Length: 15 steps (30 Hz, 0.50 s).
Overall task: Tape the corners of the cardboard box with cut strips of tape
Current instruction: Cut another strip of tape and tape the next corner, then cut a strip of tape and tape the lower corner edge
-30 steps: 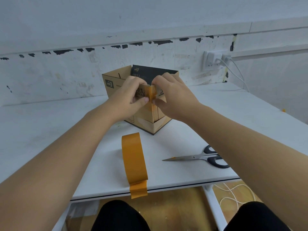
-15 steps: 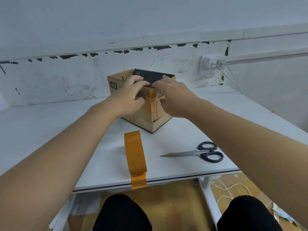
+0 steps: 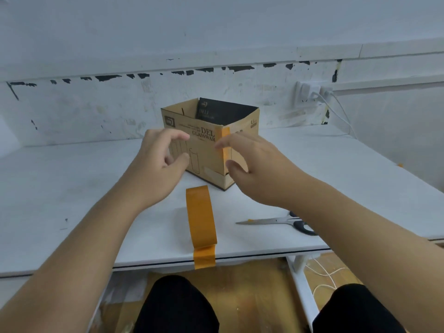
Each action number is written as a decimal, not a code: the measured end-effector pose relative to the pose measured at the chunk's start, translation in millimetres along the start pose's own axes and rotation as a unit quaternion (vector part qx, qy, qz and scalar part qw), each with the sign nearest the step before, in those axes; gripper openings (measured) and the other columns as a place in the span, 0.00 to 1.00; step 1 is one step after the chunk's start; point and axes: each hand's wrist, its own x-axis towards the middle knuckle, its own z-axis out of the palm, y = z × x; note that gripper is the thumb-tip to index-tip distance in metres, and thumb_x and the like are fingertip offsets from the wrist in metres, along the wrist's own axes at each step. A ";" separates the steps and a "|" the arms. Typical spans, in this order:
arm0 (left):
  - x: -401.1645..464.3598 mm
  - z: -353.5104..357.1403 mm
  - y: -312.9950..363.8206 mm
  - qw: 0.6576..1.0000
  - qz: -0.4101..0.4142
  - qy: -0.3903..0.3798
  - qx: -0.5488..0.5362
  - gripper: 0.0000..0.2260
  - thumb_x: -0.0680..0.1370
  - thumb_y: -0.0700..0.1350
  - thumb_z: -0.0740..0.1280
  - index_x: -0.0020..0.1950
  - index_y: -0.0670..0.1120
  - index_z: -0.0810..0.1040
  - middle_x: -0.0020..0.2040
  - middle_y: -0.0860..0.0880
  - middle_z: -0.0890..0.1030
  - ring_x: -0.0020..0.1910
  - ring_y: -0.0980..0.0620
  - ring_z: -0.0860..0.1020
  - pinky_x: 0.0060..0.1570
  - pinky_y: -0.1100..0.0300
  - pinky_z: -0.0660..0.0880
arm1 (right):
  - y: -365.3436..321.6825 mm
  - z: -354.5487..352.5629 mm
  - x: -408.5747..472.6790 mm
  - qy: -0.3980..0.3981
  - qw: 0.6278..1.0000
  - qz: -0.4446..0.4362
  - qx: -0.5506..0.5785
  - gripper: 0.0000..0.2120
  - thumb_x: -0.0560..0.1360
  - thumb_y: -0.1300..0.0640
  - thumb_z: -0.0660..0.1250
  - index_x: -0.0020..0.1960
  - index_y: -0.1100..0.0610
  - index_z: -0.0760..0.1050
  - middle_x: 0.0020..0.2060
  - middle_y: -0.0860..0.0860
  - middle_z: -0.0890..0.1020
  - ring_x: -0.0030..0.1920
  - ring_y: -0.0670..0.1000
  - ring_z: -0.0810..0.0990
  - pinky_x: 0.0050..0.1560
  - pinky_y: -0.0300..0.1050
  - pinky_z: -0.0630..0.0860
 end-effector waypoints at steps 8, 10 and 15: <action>-141.1 1.0 1.7 0.961 -0.135 -0.075 -0.228 0.14 0.70 0.62 0.60 0.47 0.56 0.78 0.27 0.56 0.74 0.25 0.61 0.69 0.27 0.71 0.68 | 0.4 53.9 -54.2 -0.047 0.973 0.033 0.223 0.21 0.73 0.32 0.58 0.53 0.46 0.74 0.47 0.40 0.78 0.52 0.38 0.75 0.49 0.29 0.70; -167.8 20.9 0.4 0.949 -0.163 -0.134 -0.235 0.16 0.71 0.64 0.60 0.45 0.56 0.80 0.32 0.56 0.79 0.28 0.63 0.74 0.33 0.72 0.70 | 0.4 62.6 -54.6 -0.055 0.969 0.002 0.242 0.20 0.72 0.34 0.61 0.50 0.49 0.76 0.46 0.41 0.79 0.51 0.39 0.76 0.50 0.30 0.70; -187.8 70.0 -9.3 0.844 -0.368 -0.132 -0.368 0.18 0.64 0.67 0.65 0.46 0.59 0.81 0.42 0.55 0.83 0.29 0.57 0.74 0.25 0.66 0.68 | 2.1 77.8 -51.4 -0.082 0.963 -0.045 0.251 0.15 0.73 0.44 0.68 0.45 0.57 0.76 0.41 0.50 0.79 0.44 0.46 0.76 0.47 0.37 0.70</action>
